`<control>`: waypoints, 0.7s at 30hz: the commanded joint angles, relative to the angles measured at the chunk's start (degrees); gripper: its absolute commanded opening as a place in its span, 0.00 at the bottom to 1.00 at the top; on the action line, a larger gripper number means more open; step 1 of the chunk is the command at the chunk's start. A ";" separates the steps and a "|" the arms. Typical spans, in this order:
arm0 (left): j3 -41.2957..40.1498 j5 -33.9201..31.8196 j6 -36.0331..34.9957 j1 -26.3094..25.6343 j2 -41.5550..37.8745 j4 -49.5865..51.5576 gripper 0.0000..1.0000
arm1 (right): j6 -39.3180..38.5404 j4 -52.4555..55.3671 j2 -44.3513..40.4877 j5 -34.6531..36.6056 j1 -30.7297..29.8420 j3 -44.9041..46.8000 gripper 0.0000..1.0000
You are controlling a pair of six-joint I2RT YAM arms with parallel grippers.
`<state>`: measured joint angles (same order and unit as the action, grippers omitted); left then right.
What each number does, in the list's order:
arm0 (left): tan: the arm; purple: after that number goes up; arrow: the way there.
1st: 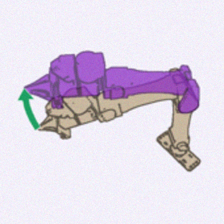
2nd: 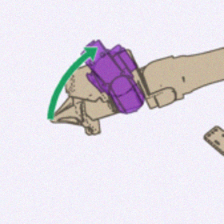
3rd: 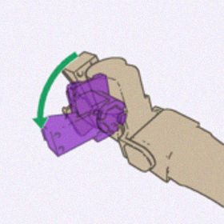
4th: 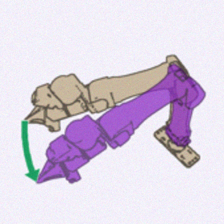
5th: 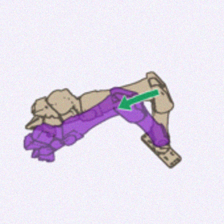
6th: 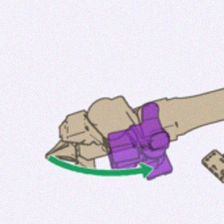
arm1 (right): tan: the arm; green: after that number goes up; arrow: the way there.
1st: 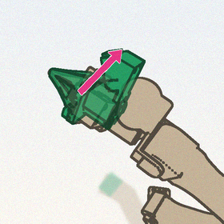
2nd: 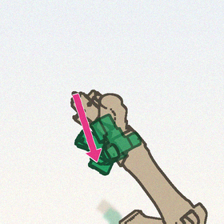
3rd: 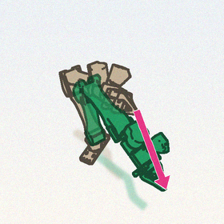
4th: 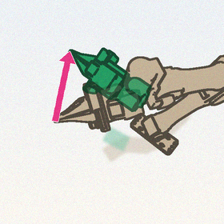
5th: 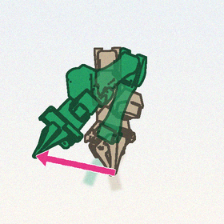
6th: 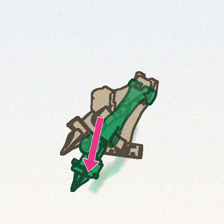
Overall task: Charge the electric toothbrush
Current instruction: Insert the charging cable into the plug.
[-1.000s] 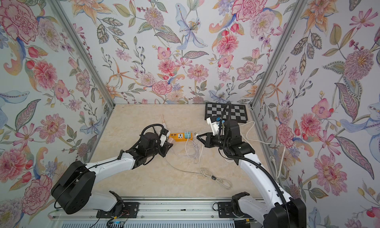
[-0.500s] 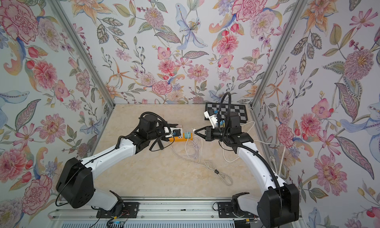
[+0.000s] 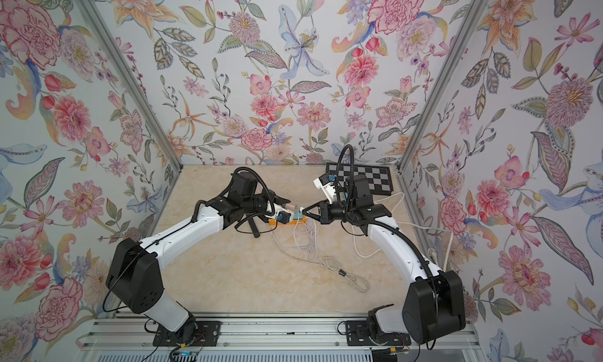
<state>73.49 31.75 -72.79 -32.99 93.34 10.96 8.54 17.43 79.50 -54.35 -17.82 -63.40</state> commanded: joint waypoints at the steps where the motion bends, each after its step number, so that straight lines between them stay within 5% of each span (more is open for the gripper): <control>1: 0.82 2.00 -3.03 0.21 -0.08 0.52 0.01 | -5.94 3.77 2.19 2.12 -0.26 -2.65 0.05; 21: 0.15 3.83 -1.54 -0.25 -1.15 -3.23 0.02 | -7.90 4.27 4.48 0.04 -0.98 -4.41 0.05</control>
<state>73.49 34.13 -73.71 -32.99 93.34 9.45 2.92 20.64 83.79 -53.15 -18.63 -66.74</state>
